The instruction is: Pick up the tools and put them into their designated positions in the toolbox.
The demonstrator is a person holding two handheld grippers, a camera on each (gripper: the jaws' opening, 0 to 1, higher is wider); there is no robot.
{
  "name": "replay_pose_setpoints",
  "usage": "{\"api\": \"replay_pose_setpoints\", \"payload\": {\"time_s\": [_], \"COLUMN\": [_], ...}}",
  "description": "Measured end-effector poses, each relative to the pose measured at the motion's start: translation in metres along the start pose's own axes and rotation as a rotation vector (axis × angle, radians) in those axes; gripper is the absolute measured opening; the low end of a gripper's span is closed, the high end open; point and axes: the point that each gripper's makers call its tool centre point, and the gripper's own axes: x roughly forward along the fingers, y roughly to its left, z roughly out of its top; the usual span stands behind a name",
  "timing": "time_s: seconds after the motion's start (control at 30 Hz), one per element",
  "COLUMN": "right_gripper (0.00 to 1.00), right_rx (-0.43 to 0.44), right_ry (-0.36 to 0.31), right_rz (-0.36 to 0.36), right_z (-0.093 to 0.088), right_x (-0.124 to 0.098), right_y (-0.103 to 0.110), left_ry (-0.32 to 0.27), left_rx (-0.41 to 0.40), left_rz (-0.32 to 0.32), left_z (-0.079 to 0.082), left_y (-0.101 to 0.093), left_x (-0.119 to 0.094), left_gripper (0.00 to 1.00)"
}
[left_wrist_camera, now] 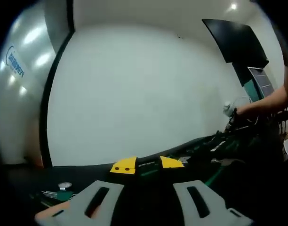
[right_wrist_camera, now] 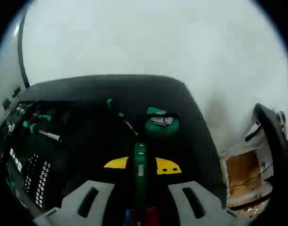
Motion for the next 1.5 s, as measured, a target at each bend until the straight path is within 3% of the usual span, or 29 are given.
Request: {"api": "replay_pose_setpoints", "payload": {"time_s": [0.03,0.07,0.13,0.2,0.27,0.33,0.37,0.4,0.43,0.47,0.5,0.53,0.63,0.7,0.9,1.07,1.1,1.13,1.2,1.37,1.5], "right_gripper": [0.12,0.11,0.11,0.11,0.11,0.11,0.11,0.11,0.11,0.11,0.11,0.11,0.11,0.11,0.12,0.12,0.12,0.12,0.15,0.16,0.16], "right_rx": [-0.022,-0.006,0.01,-0.048,-0.115,-0.223,-0.25,-0.281,-0.359,-0.388,-0.471,-0.52,-0.704,-0.749,-0.904,-1.016,-0.996,-1.0,-0.994,-1.021,-1.063], "right_ry": [-0.044,-0.02,-0.054,-0.087,-0.181,-0.251,-0.272,-0.278,-0.306,-0.317,-0.33,-0.313,-0.258,-0.206,-0.108,-0.043,-0.073,-0.043,-0.047,0.041,0.099], "right_rz": [0.018,0.021,0.039,0.035,0.048,0.162,0.28,0.369,0.485,0.518,0.607,0.65,0.775,0.812,0.892,0.897,0.922,0.905,0.902,0.862,0.83], "right_z": [0.011,0.008,0.016,0.028,0.048,0.065,0.077,0.079,0.078,0.078,0.083,0.086,0.071,0.061,0.035,0.015,0.019,0.016,0.017,0.015,0.014], "right_x": [0.005,0.004,-0.005,-0.023,-0.05,-0.073,-0.085,-0.093,-0.107,-0.11,-0.111,-0.106,-0.094,-0.084,-0.075,-0.073,-0.076,-0.074,-0.074,-0.082,-0.087], "right_y": [0.0,-0.002,-0.003,0.002,0.018,0.058,0.091,0.115,0.155,0.166,0.19,0.198,0.248,0.269,0.297,0.301,0.306,0.304,0.302,0.285,0.286], "left_ry": [0.005,0.009,0.009,0.017,0.016,0.014,0.017,0.022,0.034,0.04,0.042,0.043,0.046,0.049,0.05,0.052,0.053,0.052,0.051,0.056,0.057], "left_rx": [0.004,0.012,0.021,0.025,0.016,0.015,0.017,0.022,0.032,0.038,0.043,0.046,0.054,0.053,0.046,0.053,0.053,0.052,0.049,0.058,0.06], "left_rz": [-0.001,-0.001,0.002,0.009,0.012,0.014,0.014,0.015,0.014,0.012,0.009,0.008,0.009,0.011,0.013,0.013,0.014,0.015,0.014,0.014,0.015], "left_z": [-0.001,-0.002,-0.002,-0.003,-0.003,-0.003,-0.004,-0.005,-0.007,-0.008,-0.009,-0.009,-0.01,-0.01,-0.012,-0.013,-0.014,-0.014,-0.013,-0.015,-0.015], "left_y": [-0.001,-0.002,-0.001,0.001,0.002,0.002,0.002,0.002,0.001,0.001,0.0,-0.001,0.0,0.001,0.005,0.006,0.006,0.007,0.007,0.006,0.007], "left_x": [0.0,0.0,0.0,0.0,-0.001,-0.002,-0.002,-0.002,-0.001,-0.001,-0.001,0.0,0.0,0.001,0.002,0.002,0.002,0.002,0.002,0.003,0.003], "left_gripper": [0.13,0.13,0.13,0.13,0.13,0.13,0.13,0.13,0.13,0.13,0.13,0.13,0.13,0.13,0.13,0.13,0.13,0.13,0.13,0.13,0.13]}}
